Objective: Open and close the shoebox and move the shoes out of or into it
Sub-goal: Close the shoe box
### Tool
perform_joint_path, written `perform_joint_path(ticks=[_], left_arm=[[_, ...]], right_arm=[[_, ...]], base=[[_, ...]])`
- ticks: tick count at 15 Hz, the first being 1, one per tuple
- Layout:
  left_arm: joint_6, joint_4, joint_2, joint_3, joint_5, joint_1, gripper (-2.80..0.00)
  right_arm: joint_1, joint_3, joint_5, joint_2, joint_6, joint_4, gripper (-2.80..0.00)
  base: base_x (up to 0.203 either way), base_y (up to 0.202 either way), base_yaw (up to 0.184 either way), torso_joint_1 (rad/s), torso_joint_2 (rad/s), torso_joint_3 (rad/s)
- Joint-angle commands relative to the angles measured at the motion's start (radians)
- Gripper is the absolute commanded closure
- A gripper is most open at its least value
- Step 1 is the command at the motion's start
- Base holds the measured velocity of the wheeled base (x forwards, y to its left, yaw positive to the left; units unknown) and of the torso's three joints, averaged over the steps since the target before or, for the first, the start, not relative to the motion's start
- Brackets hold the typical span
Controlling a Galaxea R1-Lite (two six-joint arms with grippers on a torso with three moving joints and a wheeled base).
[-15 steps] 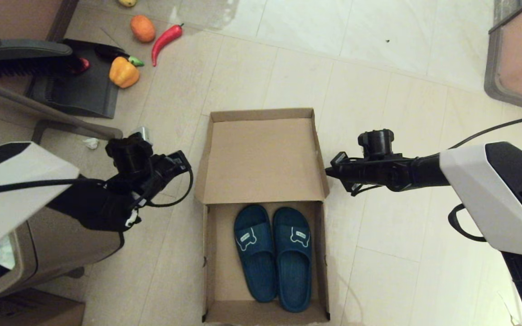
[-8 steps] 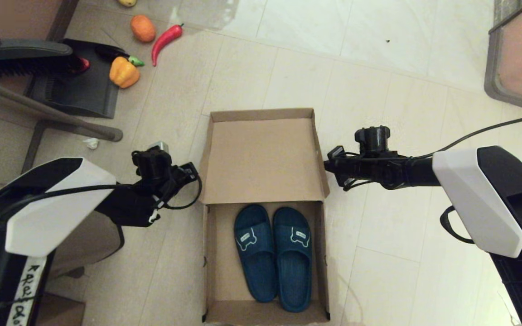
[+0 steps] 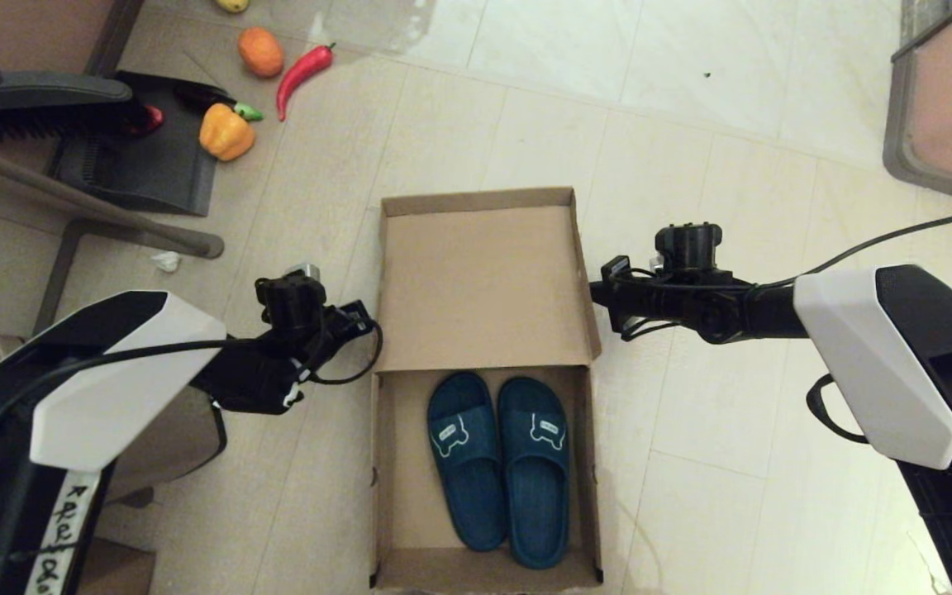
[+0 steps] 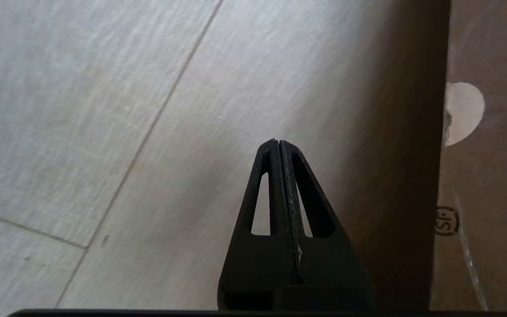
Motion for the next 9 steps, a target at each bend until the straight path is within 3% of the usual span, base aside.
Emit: perform_joint_path(ticks=[1,6,9], left_arm=[[-0.003,-0.006,-0.005,-0.003,-0.002,-0.011,0.0],[-0.004,-0.006,-0.056,-0.001,-0.001,-0.021,0.0],[-0.004,-0.006,-0.079,0.005,-0.001,-0.021,0.0]], right_arm=[[0.0,0.0,0.02,-0.014,0.017,-0.003,0.0],[-0.005,0.004,0.077,-0.044,0.053,-0.003,0.0],[-0.029,0.028,0.186,-0.079,0.084,-0.003,0.0]], base=[[0.0,0.0,0.0,0.0,0.0,0.0],[0.0,0.0,0.0,0.0,0.0,0.0],[0.0,0.0,0.0,0.0,0.0,0.0]])
